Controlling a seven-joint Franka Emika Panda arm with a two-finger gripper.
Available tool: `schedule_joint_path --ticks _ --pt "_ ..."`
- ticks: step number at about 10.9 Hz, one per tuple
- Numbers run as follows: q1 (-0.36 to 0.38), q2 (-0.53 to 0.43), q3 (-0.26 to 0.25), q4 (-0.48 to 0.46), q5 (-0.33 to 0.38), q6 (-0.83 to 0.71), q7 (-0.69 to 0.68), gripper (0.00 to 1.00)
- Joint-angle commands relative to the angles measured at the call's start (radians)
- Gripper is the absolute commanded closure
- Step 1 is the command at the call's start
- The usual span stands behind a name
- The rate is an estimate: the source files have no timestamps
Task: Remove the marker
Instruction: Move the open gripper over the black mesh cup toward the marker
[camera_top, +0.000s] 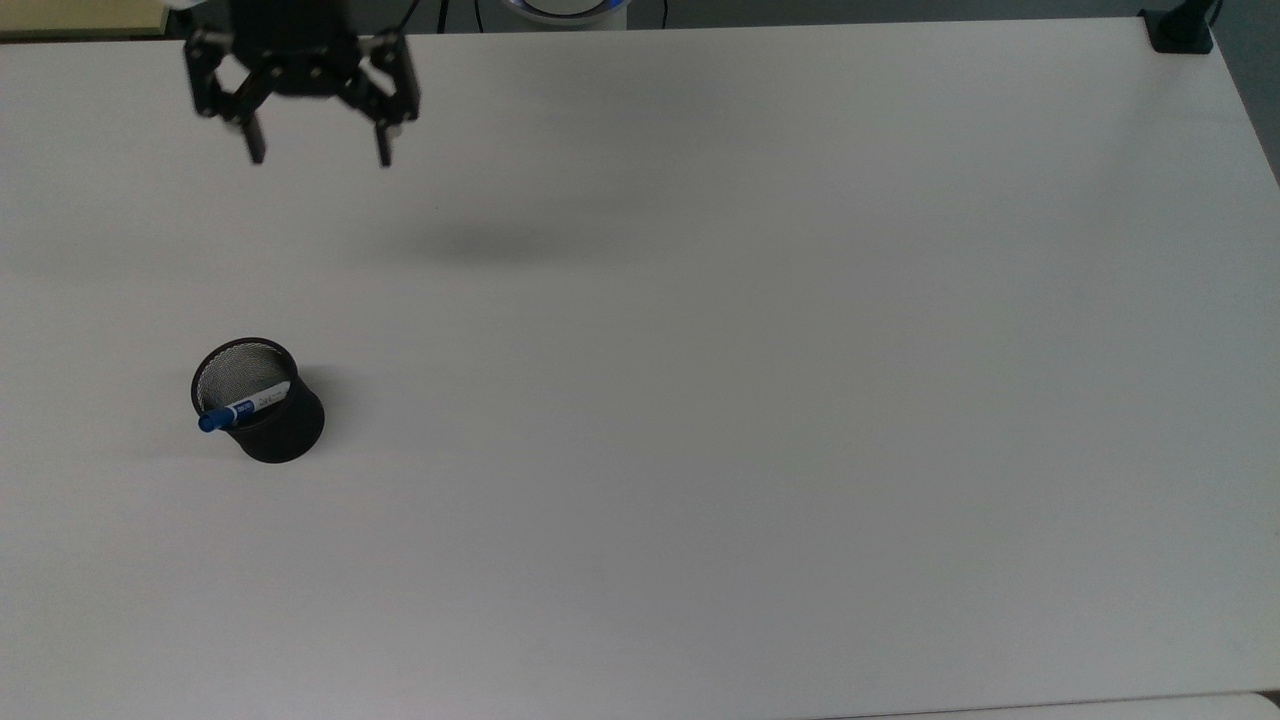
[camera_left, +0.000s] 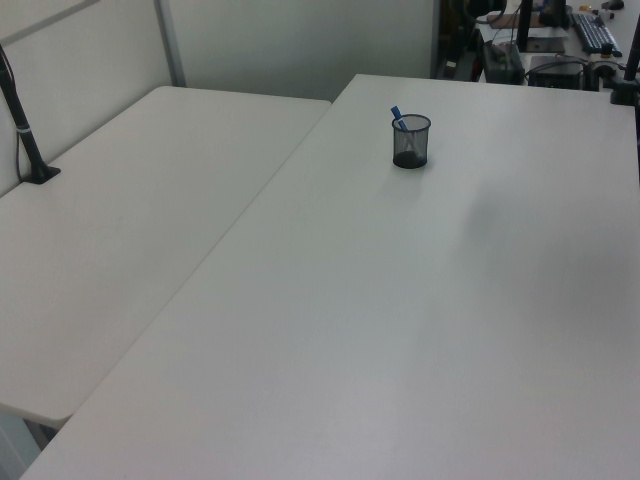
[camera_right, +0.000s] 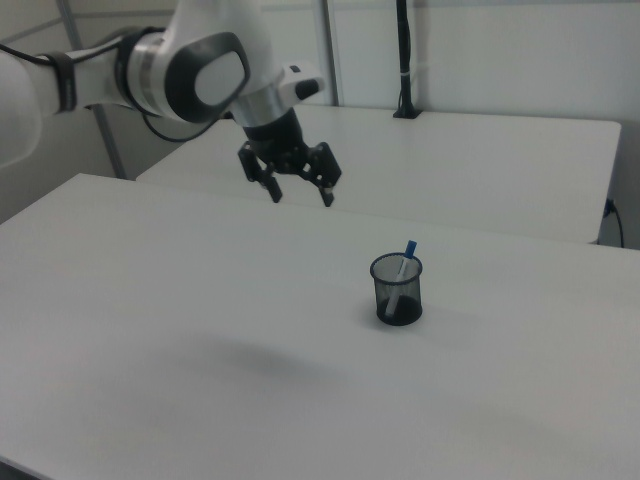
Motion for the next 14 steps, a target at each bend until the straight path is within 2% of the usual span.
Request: schedule_joint_path --ticks 1,7,12,14 --pt "-0.027 0.084 -0.010 0.000 0.021 0.249 0.006 0.00" --pt "-0.058 0.282 -0.011 -0.002 0.010 0.700 0.132 0.00" --pt "-0.082 0.350 -0.010 -0.007 0.008 0.772 0.133 0.00" --pt "-0.082 0.388 -0.011 -0.008 0.007 0.822 0.132 0.05"
